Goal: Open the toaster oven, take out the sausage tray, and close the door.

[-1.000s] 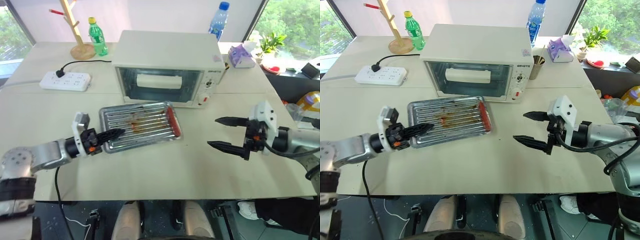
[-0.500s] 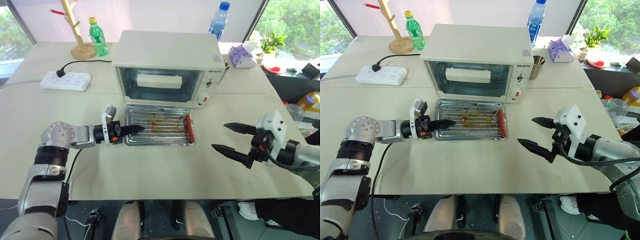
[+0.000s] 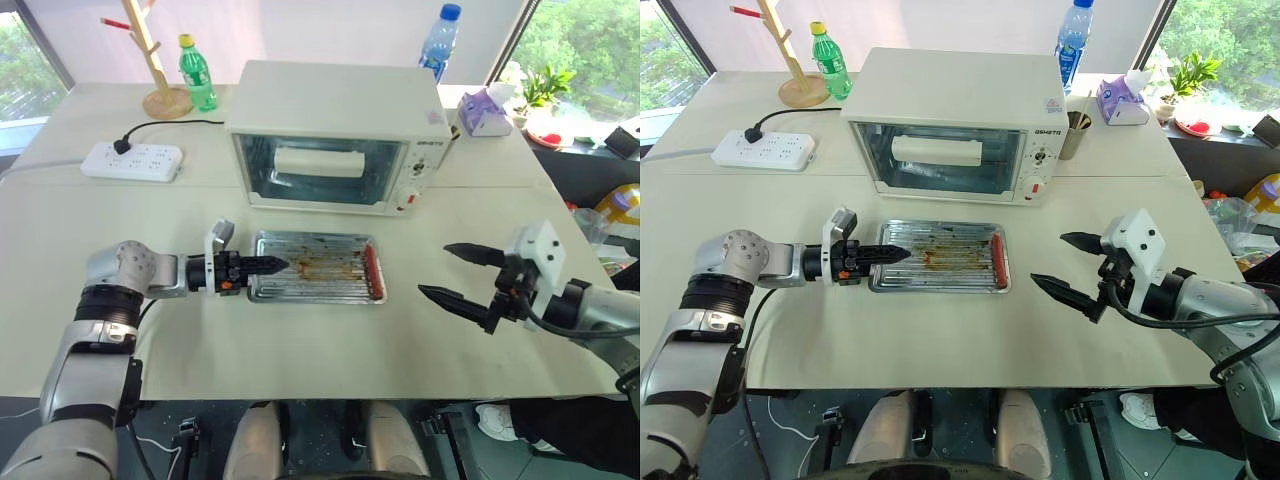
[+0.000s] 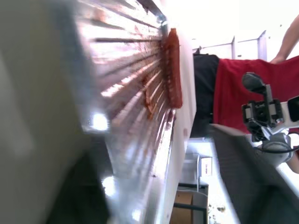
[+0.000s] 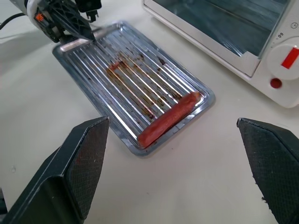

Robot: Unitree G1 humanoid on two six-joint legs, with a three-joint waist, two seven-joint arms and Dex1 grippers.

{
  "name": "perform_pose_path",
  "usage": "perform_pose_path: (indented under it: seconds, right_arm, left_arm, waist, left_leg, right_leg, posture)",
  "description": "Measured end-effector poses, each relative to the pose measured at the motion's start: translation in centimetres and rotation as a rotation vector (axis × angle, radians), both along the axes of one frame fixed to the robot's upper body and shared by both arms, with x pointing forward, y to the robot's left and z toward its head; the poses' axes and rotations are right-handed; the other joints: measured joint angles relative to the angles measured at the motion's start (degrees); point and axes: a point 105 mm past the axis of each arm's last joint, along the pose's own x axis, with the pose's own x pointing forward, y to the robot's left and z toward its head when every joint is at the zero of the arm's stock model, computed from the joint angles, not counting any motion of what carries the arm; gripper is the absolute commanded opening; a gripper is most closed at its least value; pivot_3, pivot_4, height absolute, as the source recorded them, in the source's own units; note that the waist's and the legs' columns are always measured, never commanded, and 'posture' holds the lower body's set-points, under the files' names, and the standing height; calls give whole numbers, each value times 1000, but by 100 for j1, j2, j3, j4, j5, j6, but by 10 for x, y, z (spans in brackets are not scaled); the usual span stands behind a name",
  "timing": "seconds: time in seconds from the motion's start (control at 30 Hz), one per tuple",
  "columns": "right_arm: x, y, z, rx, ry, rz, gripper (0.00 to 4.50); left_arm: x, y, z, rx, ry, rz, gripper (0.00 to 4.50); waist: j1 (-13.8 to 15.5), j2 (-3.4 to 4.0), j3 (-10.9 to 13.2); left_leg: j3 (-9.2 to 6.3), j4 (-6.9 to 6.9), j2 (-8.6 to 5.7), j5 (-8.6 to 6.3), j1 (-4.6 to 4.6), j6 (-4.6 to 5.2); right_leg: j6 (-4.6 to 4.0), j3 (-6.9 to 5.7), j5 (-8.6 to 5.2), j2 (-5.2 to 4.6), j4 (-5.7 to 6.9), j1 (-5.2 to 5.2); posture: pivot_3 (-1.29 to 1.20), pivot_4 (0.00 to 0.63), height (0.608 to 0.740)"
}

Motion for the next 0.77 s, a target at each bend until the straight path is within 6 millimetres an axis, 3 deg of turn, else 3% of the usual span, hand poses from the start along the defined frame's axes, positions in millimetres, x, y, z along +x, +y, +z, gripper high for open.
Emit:
perform_pose_path:
  seconds: [0.07, 0.23, 0.4, 0.47, 0.57, 0.67, 0.77]
  right_arm:
    - [1, 2, 0, 1, -3, 8, 4500]
    - [6, 0, 0, 6, -1, 8, 4500]
    - [10, -3, 0, -7, 22, 44, 4500]
    - [11, -5, 3, -5, 33, 70, 4500]
    - [13, -3, 17, -12, 35, 147, 4500]
    - [16, -3, 32, -16, 18, 206, 4500]
    - [23, -4, 40, -11, 17, 235, 4500]
  left_arm:
    - [-1, 2, 5, 8, -28, -6, 4485]
    - [-10, 32, 5, 161, -150, 12, 4485]
    - [-37, 96, 8, 595, -507, -76, 4485]
    - [-40, 111, 14, 674, -591, -94, 4485]
    - [-40, 115, 52, 694, -772, -121, 4485]
    - [-47, 110, 105, 629, -924, -126, 4485]
    - [-55, 102, 134, 603, -1001, -151, 4485]
  waist:
    - [0, 0, 0]
    - [-50, 0, 0]
    - [-144, 12, 1]
    - [-101, 20, 6]
    - [0, 18, 13]
    - [10, 20, 14]
    - [-6, 23, 14]
  left_leg:
    - [0, 1, 1, 0, 2, 0]
    - [-1, -1, 9, 0, 4, 0]
    - [2, -12, 17, 0, 6, -1]
    - [-1, -10, 17, 0, 1, -3]
    - [0, -4, 17, 1, -11, -5]
    - [9, -7, 3, 1, -20, -5]
    - [22, -7, -10, -4, -21, 5]
  right_leg:
    - [-1, 0, 0, 0, 3, 0]
    - [-3, 2, -2, 1, 22, -13]
    - [-29, 13, -16, -1, 46, -41]
    - [-36, 11, -20, -4, 46, -44]
    - [-35, 10, -20, -20, 41, -53]
    - [-30, 9, -21, -38, 29, -51]
    - [-24, 10, -19, -49, 25, -48]
  posture:
    - [0, 150, 722]
    - [0, 150, 722]
    - [0, 150, 722]
    - [0, 150, 722]
    - [0, 150, 722]
    - [0, 150, 722]
    - [0, 150, 722]
